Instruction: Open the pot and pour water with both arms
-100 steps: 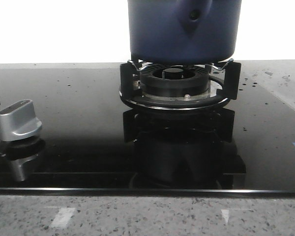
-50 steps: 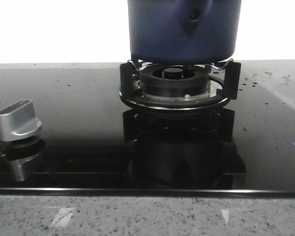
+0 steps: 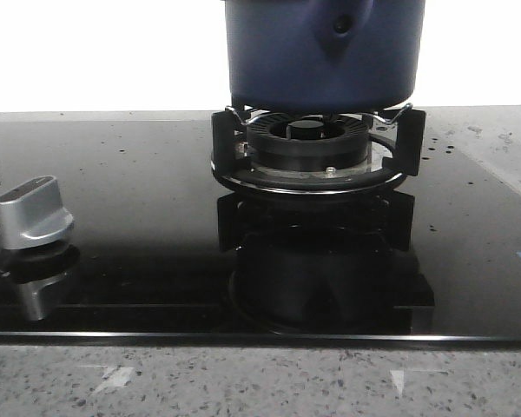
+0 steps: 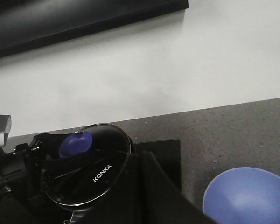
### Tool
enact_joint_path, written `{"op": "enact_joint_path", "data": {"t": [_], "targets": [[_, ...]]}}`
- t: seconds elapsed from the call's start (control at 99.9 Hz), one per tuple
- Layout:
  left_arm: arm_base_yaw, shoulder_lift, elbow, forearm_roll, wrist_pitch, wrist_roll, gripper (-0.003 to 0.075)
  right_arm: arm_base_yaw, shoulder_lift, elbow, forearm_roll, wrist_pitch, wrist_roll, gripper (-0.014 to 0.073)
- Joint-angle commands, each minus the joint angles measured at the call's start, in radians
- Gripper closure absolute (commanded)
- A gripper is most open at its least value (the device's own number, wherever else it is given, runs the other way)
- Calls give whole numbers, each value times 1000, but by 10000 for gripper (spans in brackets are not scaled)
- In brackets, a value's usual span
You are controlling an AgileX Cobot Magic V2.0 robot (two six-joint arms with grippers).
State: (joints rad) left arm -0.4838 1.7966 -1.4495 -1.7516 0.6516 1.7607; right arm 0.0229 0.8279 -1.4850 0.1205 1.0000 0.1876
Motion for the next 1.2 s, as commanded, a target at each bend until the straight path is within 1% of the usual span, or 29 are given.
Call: {"op": "enact_joint_path", "data": {"t": [0.0, 0.12, 0.501, 0.551, 0.671, 0.741, 1.061, 1.192], "targets": [[-8, -37, -34, -99, 50, 27, 405, 2, -3, -25, 0, -74, -11, 662], [-10, -24, -34, -121, 76, 81, 405, 2, -3, -25, 0, -74, -11, 662], [-10, -24, -34, -121, 109, 80, 400, 2, -3, -25, 0, -78, -11, 662], [-10, -24, -34, -121, 122, 80, 374, 2, -3, -25, 0, -80, -11, 662], [-10, -24, -36, -121, 136, 83, 223, 2, -3, -25, 0, -80, -11, 662], [-9, -24, -38, -121, 145, 83, 176, 2, -3, -25, 0, -80, -11, 662], [-7, -74, -86, -121, 147, 83, 173, 2, -3, -25, 0, -80, -11, 663], [15, -98, -86, -120, 147, 67, 174, 2, -3, -25, 0, -81, -11, 663]]}}
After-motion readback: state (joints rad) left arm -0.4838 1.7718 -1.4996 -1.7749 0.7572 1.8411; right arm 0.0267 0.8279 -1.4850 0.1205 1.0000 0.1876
